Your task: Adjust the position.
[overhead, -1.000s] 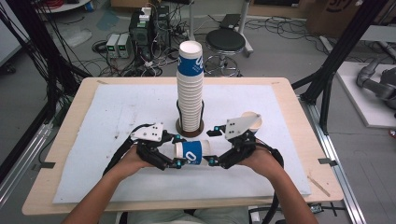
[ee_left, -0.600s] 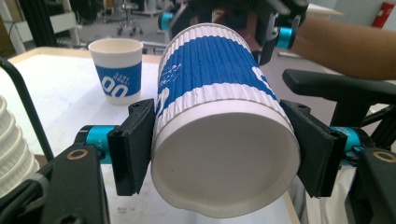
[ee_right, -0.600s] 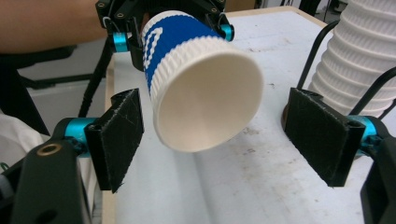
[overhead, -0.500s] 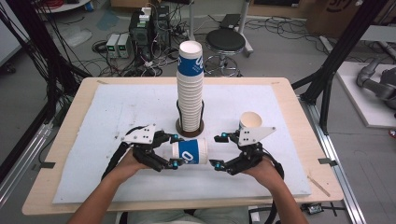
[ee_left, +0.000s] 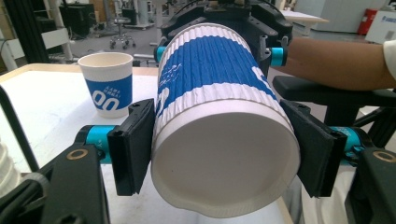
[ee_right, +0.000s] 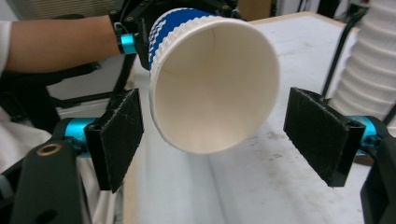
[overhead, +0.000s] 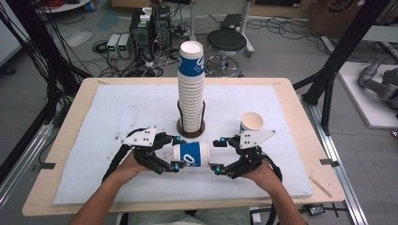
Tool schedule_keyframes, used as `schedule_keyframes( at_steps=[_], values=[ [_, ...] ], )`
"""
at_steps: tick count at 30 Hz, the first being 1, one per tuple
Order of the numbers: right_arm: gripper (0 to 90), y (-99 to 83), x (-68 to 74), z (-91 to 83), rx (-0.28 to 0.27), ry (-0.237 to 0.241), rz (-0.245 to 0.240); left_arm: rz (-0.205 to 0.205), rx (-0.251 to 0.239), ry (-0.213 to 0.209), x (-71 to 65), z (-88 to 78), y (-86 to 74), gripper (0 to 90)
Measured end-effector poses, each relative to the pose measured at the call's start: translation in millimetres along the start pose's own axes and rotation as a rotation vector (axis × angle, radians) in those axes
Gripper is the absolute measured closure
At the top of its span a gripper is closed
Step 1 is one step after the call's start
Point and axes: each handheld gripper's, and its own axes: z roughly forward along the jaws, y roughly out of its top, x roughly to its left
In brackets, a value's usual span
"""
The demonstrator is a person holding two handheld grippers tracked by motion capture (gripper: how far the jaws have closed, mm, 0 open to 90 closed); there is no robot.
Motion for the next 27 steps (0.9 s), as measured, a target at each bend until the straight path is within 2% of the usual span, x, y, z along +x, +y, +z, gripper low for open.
schedule_keyframes(
  at_steps=[8, 13, 22, 27],
  values=[
    [18.8, -1.1, 2.0, 10.6, 0.014, 0.047, 0.006, 0.012, -0.024, -0.044, -3.6, 4.4, 0.6, 30.0],
    [18.7, -1.4, 2.7, 16.3, 0.011, 0.085, 0.008, 0.013, -0.035, -0.058, -4.6, 6.6, 0.1, 30.1],
    [24.5, -0.1, 1.9, 13.5, 0.003, 0.082, 0.006, 0.005, -0.037, -0.055, -3.3, 7.1, -3.3, 30.7],
    [28.2, 2.8, 1.0, 11.8, 0.032, 0.079, 0.004, -0.005, -0.020, -0.050, -3.1, 7.7, -4.7, 31.1]
  ],
)
